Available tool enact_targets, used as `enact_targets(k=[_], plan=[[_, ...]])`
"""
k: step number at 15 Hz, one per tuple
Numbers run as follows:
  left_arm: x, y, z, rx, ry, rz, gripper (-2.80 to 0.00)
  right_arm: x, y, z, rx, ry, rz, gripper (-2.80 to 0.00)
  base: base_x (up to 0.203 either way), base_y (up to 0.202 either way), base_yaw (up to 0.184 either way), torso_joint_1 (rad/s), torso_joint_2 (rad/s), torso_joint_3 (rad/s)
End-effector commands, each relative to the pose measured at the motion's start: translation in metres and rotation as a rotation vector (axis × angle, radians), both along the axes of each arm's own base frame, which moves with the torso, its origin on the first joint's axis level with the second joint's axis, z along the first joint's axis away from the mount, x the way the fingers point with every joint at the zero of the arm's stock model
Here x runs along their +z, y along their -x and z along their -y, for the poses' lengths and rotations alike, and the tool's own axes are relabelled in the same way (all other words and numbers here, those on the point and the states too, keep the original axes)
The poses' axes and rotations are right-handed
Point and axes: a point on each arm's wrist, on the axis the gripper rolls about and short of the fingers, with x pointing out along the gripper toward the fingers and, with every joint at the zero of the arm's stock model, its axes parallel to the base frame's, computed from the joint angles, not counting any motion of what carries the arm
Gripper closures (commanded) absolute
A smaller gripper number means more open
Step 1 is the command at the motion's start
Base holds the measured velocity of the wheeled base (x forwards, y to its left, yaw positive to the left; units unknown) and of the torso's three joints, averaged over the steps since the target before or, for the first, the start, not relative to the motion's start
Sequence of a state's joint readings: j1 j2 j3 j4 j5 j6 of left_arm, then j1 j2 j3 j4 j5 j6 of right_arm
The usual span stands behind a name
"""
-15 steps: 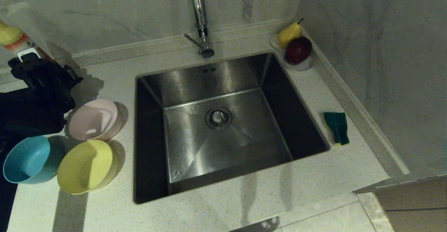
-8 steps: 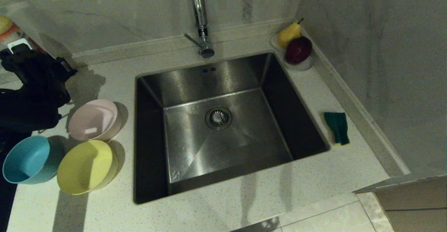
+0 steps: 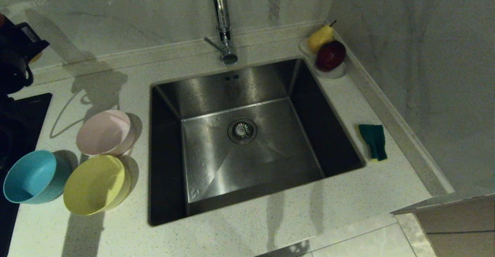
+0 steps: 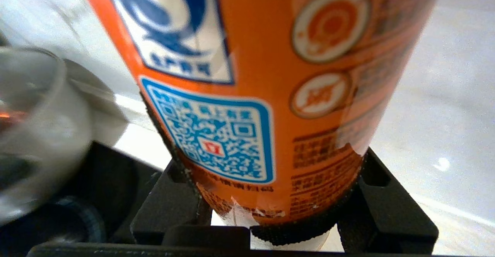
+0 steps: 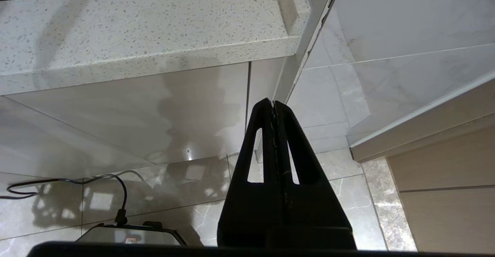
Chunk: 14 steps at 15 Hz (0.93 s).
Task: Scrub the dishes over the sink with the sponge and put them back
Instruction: Grab the dish soap, then squeeze it onto the sponge
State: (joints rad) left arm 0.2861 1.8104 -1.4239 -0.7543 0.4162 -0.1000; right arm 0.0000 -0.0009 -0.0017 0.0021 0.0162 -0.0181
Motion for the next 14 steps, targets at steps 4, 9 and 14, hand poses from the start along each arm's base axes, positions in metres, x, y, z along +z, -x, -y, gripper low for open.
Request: enact_targets(k=[4, 9, 14], plan=[[0.055, 0.119, 0.072, -0.143, -0.039, -0.081, 0.0, 0.0, 0.0, 0.0, 0.001, 0.0, 0.0, 0.0, 0.0, 0.0, 0.0, 0.0, 0.0, 0.0], [0.05, 0.199, 0.135, -0.454, -0.202, -0.233, 0.0, 0.0, 0.0, 0.0, 0.001, 0.0, -0.001, 0.0, 0.0, 0.0, 0.0, 0.0, 0.0, 0.0], [0.031, 0.247, 0.131, -0.458, -0.425, -0.332, 0.0, 0.0, 0.0, 0.0, 0.001, 0.0, 0.0, 0.0, 0.0, 0.0, 0.0, 0.0, 0.0, 0.0]])
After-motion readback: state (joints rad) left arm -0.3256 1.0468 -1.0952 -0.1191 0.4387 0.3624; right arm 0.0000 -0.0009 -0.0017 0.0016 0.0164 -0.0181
